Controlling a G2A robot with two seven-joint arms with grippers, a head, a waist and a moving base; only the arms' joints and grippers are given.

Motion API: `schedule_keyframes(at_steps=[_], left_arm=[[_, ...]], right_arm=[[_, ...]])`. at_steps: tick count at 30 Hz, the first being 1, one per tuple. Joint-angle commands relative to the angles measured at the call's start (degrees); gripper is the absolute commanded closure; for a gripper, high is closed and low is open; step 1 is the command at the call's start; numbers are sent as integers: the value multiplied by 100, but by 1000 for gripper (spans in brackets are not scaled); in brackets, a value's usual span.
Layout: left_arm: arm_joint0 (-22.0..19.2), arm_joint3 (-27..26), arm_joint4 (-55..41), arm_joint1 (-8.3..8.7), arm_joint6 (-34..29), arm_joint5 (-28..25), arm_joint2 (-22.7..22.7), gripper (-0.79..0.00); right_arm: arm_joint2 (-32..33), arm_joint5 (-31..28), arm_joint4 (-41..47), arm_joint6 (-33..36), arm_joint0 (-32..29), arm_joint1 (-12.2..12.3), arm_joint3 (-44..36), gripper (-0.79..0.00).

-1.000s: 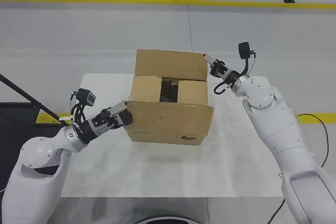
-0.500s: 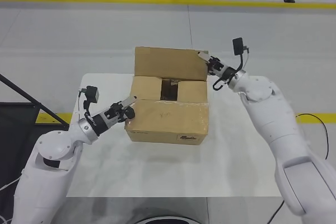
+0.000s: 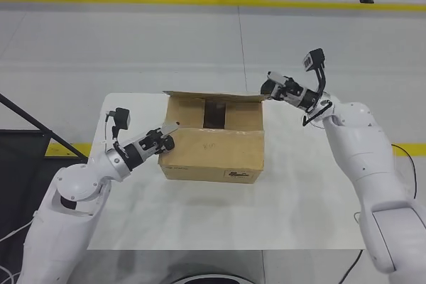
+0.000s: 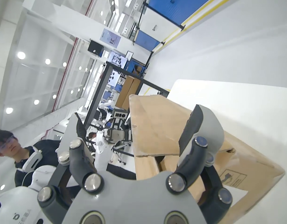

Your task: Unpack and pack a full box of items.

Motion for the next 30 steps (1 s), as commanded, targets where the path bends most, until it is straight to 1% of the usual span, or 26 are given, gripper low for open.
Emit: schedule_keyframes(at_steps=[1, 8, 12, 18, 25, 30], left_arm=[[-14, 4, 3, -2, 22, 9, 26, -785], [-96, 43, 73, -7, 80, 60, 149, -785], [-161, 88, 107, -16, 148, 86, 234, -785], [-213, 110, 182, -23, 263, 109, 308, -785], [-159, 60, 232, -30, 463, 79, 327, -785], [-81, -38, 190, -43, 783, 42, 271, -785]], right_arm=[[21, 54, -78, 137, -55, 49, -158, -785], [80, 467, -429, 530, -418, 246, -982, -785], [87, 829, -672, 542, -644, 322, -1470, -785], [123, 1338, -815, 692, -990, 417, -2203, -785], [271, 1676, -872, 741, -1318, 528, -2781, -785], [275, 1905, -976, 685, -1449, 565, -2932, -785]])
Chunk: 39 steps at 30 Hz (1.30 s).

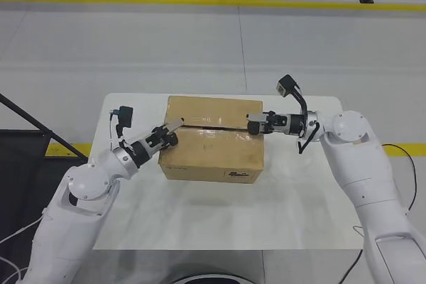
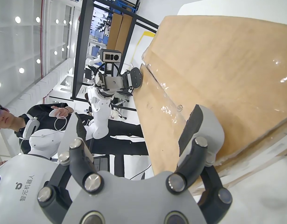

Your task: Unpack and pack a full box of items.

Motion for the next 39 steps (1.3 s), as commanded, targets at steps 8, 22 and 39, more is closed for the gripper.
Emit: schedule_keyframes(at_steps=[8, 22, 39], left_arm=[[603, -473, -196, 20, 792, -30, -710, -785], [1171, -777, -177, 33, 1165, 123, -1149, -785], [1842, 80, -1449, -209, 2556, 185, -565, -785]], right_arm=[[-55, 122, 102, -25, -19, -11, 251, -785], [-97, 185, 144, -37, 26, -30, 353, -785], [-97, 185, 144, -37, 26, -30, 353, -785]])
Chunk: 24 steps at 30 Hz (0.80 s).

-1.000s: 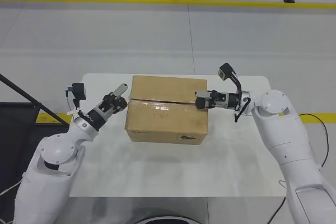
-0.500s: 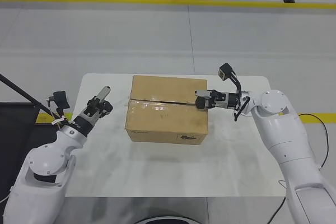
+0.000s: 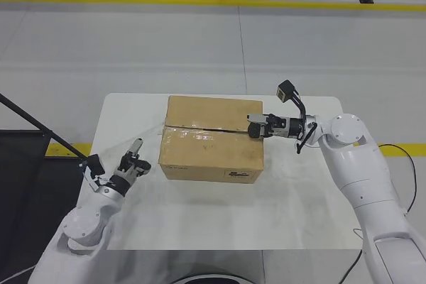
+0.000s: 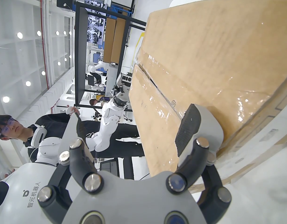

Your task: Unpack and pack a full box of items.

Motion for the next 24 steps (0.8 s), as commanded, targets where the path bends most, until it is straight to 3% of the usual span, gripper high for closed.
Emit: schedule_keyframes(at_steps=[1, 12, 24], left_arm=[[-141, 195, -159, -33, 163, 12, 80, -785], [-1321, 1492, -954, -229, 780, -209, 402, -785], [-1928, 1830, -535, -261, 756, -763, 224, -785]], right_arm=[[0, 0, 0, 0, 0, 0, 0, -785], [0, 0, 0, 0, 0, 0, 0, -785], [0, 0, 0, 0, 0, 0, 0, -785]])
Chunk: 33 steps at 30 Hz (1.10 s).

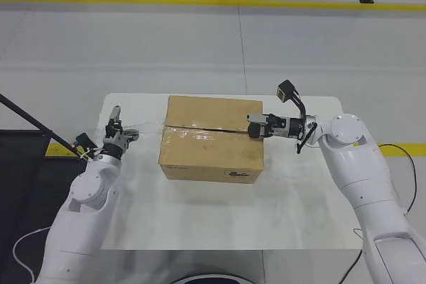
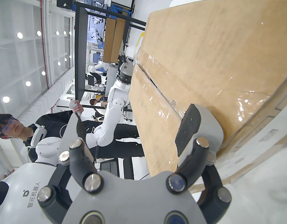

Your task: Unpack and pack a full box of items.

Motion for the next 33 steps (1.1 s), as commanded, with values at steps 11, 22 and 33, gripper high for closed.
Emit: schedule_keyframes(at_steps=[11, 22, 33], left_arm=[[-37, -778, 998, 1, 312, -59, -114, -785], [105, -1779, 1967, -18, 505, 213, -43, -785], [-72, -2319, 2647, -69, 393, 522, 289, -785]], right_arm=[[0, 0, 0, 0, 0, 0, 0, -785], [149, -20, 20, -195, -255, 62, -442, -785], [543, -107, 242, -293, -581, 193, -867, -785]])
